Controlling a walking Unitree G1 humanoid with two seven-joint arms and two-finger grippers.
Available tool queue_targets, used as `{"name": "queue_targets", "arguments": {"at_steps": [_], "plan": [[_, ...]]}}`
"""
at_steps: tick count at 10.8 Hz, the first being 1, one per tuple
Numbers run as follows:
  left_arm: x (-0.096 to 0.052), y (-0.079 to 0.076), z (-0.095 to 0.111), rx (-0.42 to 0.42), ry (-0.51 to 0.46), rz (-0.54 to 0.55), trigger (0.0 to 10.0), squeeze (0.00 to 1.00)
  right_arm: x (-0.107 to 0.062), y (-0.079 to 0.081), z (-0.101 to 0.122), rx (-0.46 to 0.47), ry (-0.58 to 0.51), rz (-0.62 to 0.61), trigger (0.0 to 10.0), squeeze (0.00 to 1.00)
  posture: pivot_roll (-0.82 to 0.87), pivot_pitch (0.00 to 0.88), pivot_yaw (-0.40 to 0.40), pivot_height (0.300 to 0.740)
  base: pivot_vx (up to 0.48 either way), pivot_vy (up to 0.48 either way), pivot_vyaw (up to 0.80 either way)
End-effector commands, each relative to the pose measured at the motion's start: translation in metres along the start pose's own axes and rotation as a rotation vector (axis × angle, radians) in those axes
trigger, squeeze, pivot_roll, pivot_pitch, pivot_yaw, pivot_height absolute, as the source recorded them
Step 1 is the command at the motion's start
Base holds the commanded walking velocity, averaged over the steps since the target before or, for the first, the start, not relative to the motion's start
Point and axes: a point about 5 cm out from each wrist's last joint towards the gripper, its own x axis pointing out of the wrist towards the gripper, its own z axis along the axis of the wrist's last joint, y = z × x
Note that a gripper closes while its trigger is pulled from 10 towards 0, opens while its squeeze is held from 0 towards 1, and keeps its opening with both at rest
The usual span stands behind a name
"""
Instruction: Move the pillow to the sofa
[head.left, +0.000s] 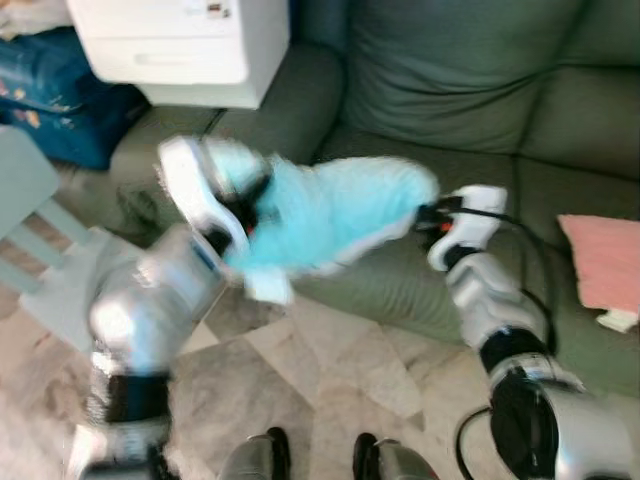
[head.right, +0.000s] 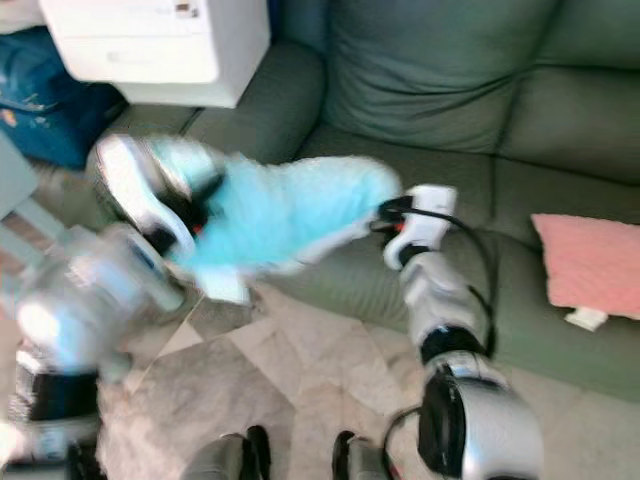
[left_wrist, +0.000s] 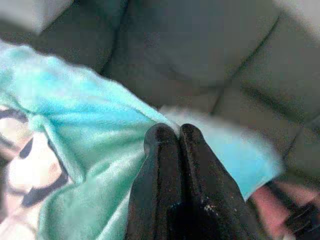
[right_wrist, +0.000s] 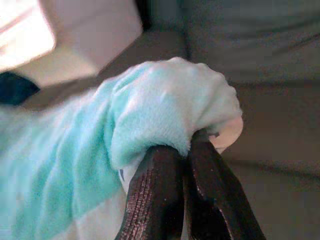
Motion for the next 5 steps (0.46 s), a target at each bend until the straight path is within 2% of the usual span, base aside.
{"name": "queue_targets", "arguments": {"at_steps": [1, 2, 3, 5], "plan": [[0.000, 0.003, -0.022, 0.016, 0.064, 0.005, 10.0, 0.00, -0.003, 0.001, 0.004, 0.002, -0.028, 0.017, 0.0, 0.00, -0.07, 0.164, 0.001, 0.740, 0.000, 0.000, 0.00], [0.000, 0.005, -0.030, 0.005, 0.083, 0.005, 10.0, 0.00, -0.005, 0.001, 0.006, -0.007, -0.039, 0.016, 0.0, 0.00, -0.07, 0.164, 0.001, 0.740, 0.000, 0.000, 0.00], [0.004, 0.011, -0.070, 0.000, 0.197, 0.026, 10.0, 0.00, -0.015, 0.006, 0.014, -0.029, -0.085, 0.015, 0.0, 0.00, -0.16, 0.145, 0.007, 0.740, 0.000, 0.000, 0.00], [0.010, 0.011, -0.091, 0.008, 0.243, 0.013, 10.0, 0.00, -0.032, 0.016, 0.014, -0.027, -0.096, 0.024, 0.0, 0.00, -0.20, 0.137, 0.015, 0.740, 0.000, 0.000, 0.00]]}}
